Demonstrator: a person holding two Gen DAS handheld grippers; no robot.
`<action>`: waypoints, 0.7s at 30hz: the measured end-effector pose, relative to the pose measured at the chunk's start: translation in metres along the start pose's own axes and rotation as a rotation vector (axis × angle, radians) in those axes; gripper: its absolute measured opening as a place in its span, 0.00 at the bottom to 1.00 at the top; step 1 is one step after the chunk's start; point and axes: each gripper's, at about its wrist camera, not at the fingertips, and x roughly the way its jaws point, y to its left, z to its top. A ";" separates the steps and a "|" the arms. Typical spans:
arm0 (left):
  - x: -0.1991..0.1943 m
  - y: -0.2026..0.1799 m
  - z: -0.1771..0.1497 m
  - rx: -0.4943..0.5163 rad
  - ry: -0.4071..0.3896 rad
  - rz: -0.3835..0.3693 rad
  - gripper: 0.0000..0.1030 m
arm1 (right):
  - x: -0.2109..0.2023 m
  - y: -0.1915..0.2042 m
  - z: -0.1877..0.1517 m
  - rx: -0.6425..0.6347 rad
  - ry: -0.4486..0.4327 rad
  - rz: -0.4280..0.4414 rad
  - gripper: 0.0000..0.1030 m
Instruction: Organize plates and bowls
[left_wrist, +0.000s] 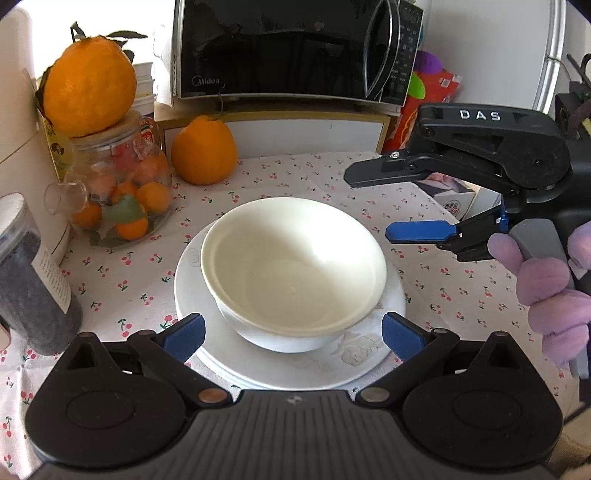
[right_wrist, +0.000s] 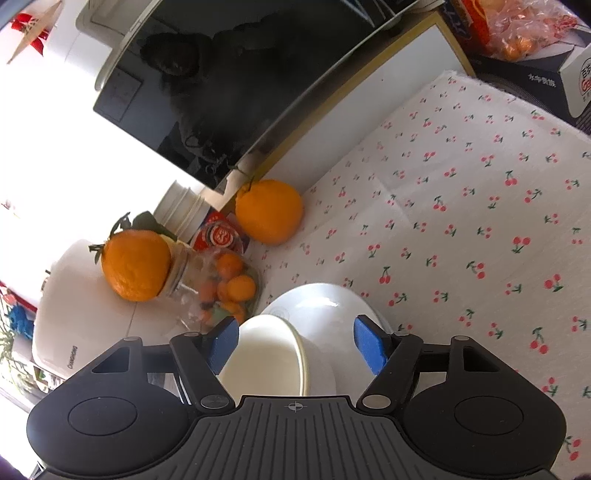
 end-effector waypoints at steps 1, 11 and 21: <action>-0.003 0.000 -0.001 0.003 -0.005 -0.002 0.99 | -0.002 -0.001 0.000 -0.005 -0.001 -0.001 0.68; -0.020 -0.002 -0.006 -0.016 -0.023 0.021 0.99 | -0.028 -0.009 0.003 -0.053 -0.008 -0.037 0.69; -0.034 -0.008 -0.017 -0.113 0.023 0.115 0.99 | -0.054 -0.006 -0.008 -0.162 0.046 -0.109 0.69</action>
